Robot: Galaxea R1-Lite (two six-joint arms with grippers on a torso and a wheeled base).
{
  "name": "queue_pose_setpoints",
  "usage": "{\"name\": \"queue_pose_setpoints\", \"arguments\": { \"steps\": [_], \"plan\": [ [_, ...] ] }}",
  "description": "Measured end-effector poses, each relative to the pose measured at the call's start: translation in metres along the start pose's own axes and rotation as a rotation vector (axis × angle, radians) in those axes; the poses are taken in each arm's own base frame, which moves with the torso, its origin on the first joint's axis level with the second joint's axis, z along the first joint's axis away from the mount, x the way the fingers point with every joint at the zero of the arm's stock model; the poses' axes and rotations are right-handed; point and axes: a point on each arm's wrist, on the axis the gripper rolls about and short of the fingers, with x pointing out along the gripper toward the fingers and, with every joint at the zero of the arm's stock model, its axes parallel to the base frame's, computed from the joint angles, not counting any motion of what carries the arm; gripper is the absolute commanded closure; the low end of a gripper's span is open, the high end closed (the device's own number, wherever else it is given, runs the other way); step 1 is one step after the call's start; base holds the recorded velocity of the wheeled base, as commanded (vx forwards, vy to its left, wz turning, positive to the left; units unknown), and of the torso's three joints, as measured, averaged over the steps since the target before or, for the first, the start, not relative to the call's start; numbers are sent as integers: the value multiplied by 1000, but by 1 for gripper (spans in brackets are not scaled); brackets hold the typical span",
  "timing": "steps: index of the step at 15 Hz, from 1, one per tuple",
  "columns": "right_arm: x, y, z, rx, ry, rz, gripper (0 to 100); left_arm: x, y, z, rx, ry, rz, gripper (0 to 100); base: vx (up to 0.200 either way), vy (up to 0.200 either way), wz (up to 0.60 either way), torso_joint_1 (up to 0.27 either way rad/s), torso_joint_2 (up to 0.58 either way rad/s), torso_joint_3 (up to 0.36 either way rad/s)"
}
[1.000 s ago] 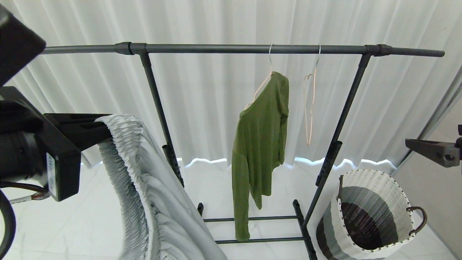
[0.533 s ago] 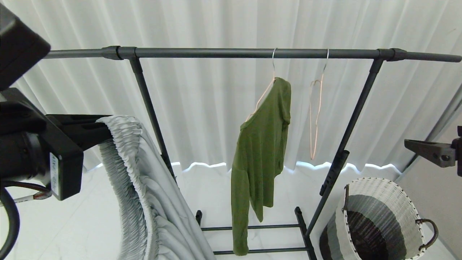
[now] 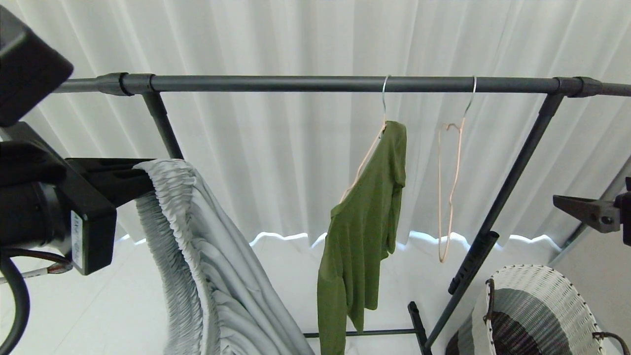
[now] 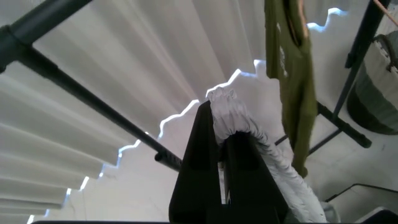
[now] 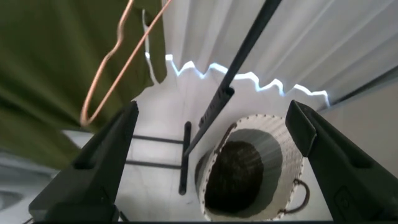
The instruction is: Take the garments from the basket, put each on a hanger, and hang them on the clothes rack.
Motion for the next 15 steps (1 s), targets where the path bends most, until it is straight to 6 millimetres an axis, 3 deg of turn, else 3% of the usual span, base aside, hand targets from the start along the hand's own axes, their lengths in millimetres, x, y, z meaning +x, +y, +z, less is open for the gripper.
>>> {"name": "queue_pose_setpoints", "arguments": {
  "steps": [7,13,15],
  "plan": [
    [5,1,-10,-45,36,-12,0,-1,0,-2,4,4,0,100,0,0,0,0,0,0],
    [6,1,-10,-45,38,-16,0,-1,-1,-3,4,7,-1,100,0,200,0,4,2,4],
    [6,1,-10,-45,40,-15,0,0,-1,-3,1,6,-3,100,0,0,0,0,0,0]
  ]
}}
